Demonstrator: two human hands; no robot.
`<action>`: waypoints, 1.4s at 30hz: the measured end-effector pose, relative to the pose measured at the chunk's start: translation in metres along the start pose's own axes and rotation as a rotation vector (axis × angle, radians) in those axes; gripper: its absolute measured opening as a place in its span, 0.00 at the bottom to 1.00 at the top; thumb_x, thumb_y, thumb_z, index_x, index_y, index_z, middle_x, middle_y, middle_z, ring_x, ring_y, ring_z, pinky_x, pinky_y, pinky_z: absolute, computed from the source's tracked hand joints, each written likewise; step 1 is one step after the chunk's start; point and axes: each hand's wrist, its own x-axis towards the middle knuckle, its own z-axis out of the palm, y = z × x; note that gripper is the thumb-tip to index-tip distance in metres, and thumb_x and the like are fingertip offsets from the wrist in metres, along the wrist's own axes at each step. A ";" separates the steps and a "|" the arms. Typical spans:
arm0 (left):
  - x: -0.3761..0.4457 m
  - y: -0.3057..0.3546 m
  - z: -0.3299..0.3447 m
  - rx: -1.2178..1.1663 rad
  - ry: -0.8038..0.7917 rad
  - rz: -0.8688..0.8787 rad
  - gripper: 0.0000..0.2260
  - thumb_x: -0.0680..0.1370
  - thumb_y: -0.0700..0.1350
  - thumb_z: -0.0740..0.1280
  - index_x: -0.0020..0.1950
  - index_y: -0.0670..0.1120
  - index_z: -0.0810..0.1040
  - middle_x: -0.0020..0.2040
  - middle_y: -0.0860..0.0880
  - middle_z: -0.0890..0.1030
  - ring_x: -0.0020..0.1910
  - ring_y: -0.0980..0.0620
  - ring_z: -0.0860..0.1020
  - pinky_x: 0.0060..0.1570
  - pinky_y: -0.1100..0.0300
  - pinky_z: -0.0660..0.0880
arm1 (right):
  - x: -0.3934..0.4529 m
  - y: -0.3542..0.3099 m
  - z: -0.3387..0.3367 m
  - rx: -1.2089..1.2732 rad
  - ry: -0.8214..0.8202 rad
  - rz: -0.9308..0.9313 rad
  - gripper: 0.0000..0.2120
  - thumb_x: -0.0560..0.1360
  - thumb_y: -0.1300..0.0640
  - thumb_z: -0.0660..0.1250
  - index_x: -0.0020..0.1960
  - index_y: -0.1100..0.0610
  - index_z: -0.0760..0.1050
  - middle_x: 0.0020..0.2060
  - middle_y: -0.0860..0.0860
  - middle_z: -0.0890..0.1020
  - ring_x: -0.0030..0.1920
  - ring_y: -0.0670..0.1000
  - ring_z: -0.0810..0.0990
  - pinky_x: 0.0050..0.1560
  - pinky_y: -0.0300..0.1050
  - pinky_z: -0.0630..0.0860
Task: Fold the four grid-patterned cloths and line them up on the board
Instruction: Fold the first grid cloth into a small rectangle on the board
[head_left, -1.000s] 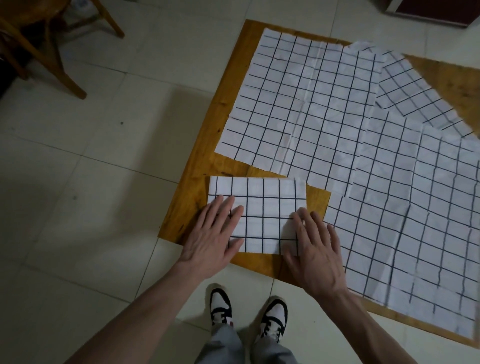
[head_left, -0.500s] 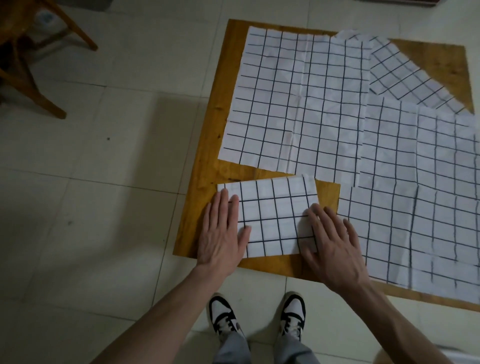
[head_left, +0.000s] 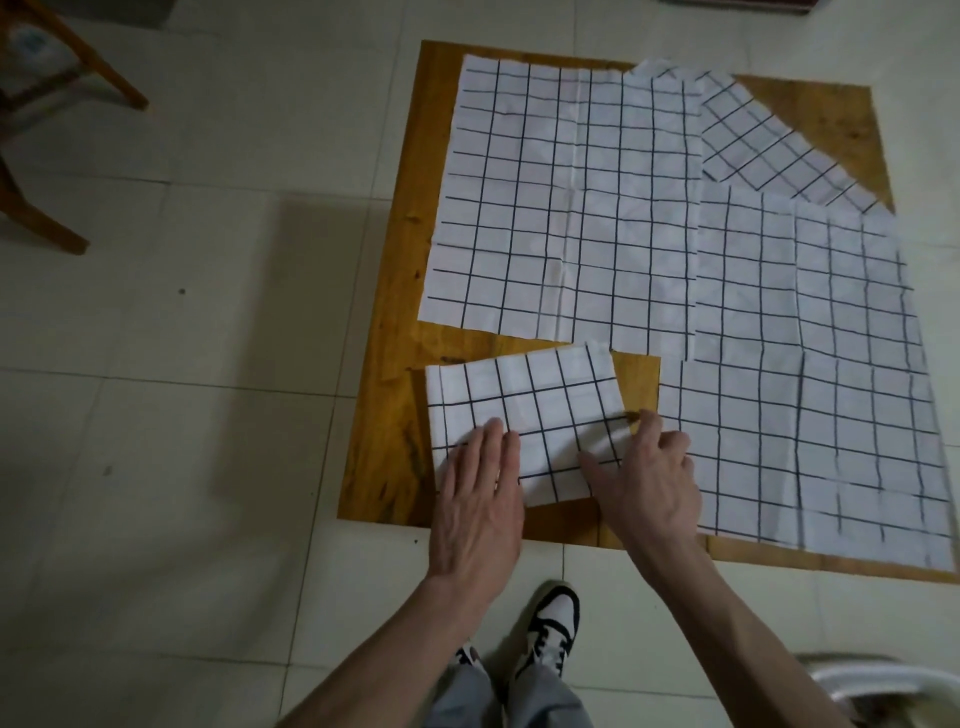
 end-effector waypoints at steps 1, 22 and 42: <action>-0.001 0.000 0.002 -0.001 -0.013 -0.009 0.31 0.84 0.51 0.61 0.84 0.43 0.54 0.84 0.41 0.56 0.83 0.41 0.56 0.77 0.42 0.64 | 0.001 -0.001 -0.002 0.009 -0.027 0.026 0.39 0.75 0.37 0.71 0.76 0.55 0.57 0.62 0.58 0.71 0.61 0.61 0.75 0.53 0.56 0.76; 0.000 -0.004 0.001 0.047 -0.056 -0.019 0.28 0.86 0.56 0.43 0.85 0.48 0.50 0.85 0.45 0.52 0.84 0.43 0.53 0.78 0.37 0.57 | -0.001 0.015 -0.006 0.803 -0.145 0.046 0.25 0.76 0.58 0.75 0.67 0.51 0.66 0.47 0.44 0.77 0.45 0.44 0.80 0.40 0.38 0.76; -0.031 -0.042 -0.008 -0.245 0.174 -0.216 0.26 0.82 0.53 0.62 0.79 0.48 0.64 0.70 0.46 0.74 0.65 0.45 0.74 0.63 0.47 0.75 | -0.054 -0.033 0.027 0.443 0.270 -0.787 0.10 0.80 0.58 0.68 0.61 0.56 0.79 0.45 0.46 0.75 0.41 0.46 0.75 0.36 0.42 0.77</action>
